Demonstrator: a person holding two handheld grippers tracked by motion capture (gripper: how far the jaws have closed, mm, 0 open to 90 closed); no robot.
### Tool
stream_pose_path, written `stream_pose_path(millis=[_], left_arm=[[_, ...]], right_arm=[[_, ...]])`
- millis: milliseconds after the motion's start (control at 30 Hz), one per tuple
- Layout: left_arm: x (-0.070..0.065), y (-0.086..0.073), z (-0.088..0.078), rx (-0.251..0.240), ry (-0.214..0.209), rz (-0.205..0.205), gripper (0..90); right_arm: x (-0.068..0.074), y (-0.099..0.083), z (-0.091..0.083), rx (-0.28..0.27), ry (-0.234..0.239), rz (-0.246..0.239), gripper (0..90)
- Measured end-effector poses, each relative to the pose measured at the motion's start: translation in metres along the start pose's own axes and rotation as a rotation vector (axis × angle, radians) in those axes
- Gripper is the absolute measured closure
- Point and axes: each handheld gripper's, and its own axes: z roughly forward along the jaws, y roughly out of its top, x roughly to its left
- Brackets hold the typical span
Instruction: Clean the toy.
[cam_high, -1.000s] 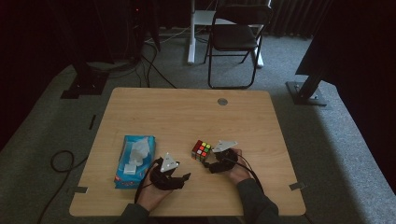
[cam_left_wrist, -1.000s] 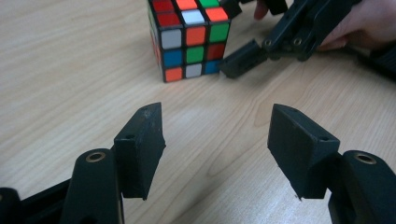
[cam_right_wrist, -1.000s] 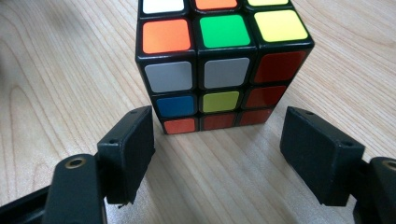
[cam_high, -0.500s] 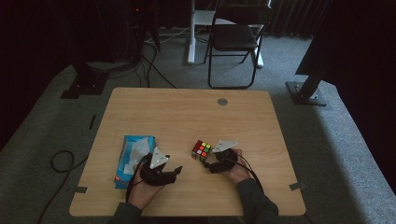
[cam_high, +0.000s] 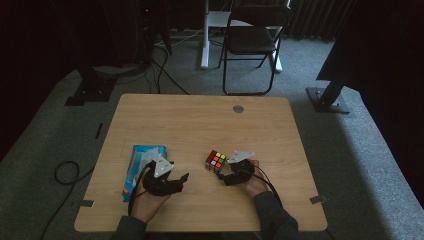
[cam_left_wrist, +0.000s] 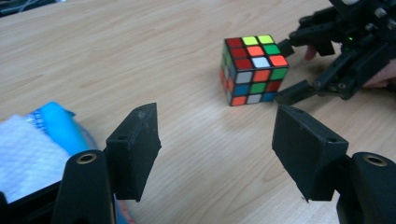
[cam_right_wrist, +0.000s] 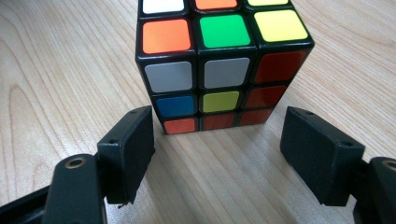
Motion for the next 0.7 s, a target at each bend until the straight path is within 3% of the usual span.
stream_pose_path(millis=[367,700], left_arm=[[0.018,0.003,-0.017,-0.028,0.081,-0.029,29.9],[0.025,0.004,-0.027,-0.030,0.168,-0.007,29.7]], right_arm=[[0.000,0.000,0.000,0.000,0.000,0.000,25.8],[0.000,0.000,0.000,0.000,0.000,0.001,25.8]])
